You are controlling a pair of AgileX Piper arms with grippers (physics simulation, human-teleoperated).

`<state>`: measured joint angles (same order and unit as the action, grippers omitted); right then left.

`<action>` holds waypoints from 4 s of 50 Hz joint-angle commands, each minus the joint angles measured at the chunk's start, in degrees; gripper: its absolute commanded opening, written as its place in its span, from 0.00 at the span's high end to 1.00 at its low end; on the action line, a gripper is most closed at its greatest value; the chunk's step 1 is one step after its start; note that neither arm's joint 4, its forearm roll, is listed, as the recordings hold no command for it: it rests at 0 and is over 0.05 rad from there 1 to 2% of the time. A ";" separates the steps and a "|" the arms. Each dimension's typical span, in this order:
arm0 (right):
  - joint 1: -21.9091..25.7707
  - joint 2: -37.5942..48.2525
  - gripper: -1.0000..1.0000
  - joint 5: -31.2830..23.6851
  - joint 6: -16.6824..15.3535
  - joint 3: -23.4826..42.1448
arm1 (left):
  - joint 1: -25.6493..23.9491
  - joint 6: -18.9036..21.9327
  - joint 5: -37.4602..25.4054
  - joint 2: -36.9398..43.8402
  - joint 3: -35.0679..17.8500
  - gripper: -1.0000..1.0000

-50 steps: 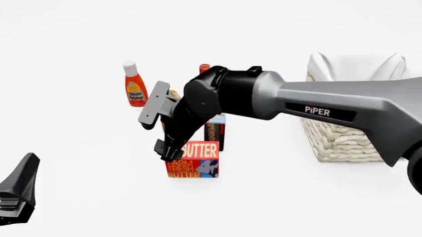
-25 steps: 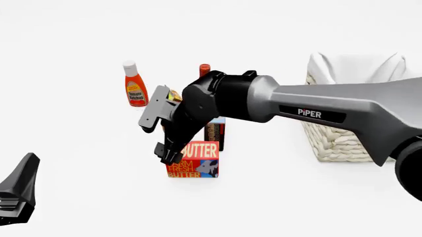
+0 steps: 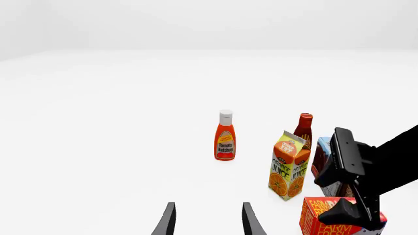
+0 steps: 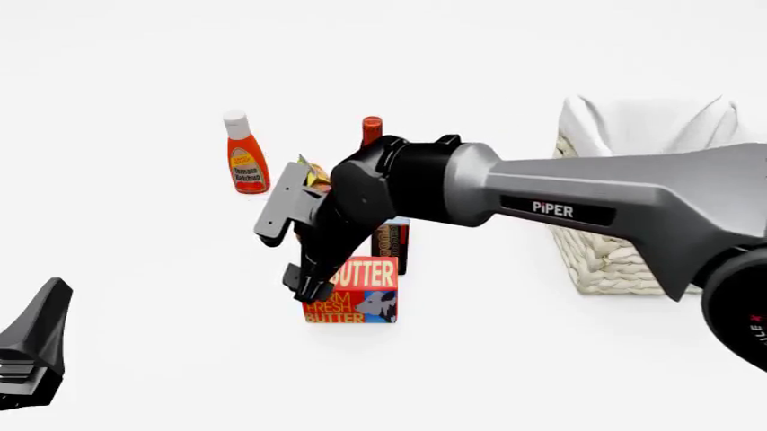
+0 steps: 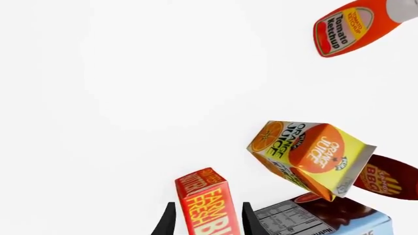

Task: Pick the butter and place it in the basket.

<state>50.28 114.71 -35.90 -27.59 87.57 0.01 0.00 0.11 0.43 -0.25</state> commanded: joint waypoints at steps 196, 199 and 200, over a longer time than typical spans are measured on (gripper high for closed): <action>-0.63 7.12 1.00 -0.77 0.90 1.13 | -0.40 0.38 0.31 -0.29 -0.02 0.00; -0.20 6.25 1.00 -0.65 1.06 0.72 | -0.41 0.37 0.32 -0.29 -0.02 0.00; -0.14 5.96 1.00 -0.71 1.07 0.66 | -0.40 0.37 0.32 -0.29 -0.02 0.00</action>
<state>50.40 119.83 -37.11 -28.73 89.87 -0.40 0.37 0.43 0.13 -0.26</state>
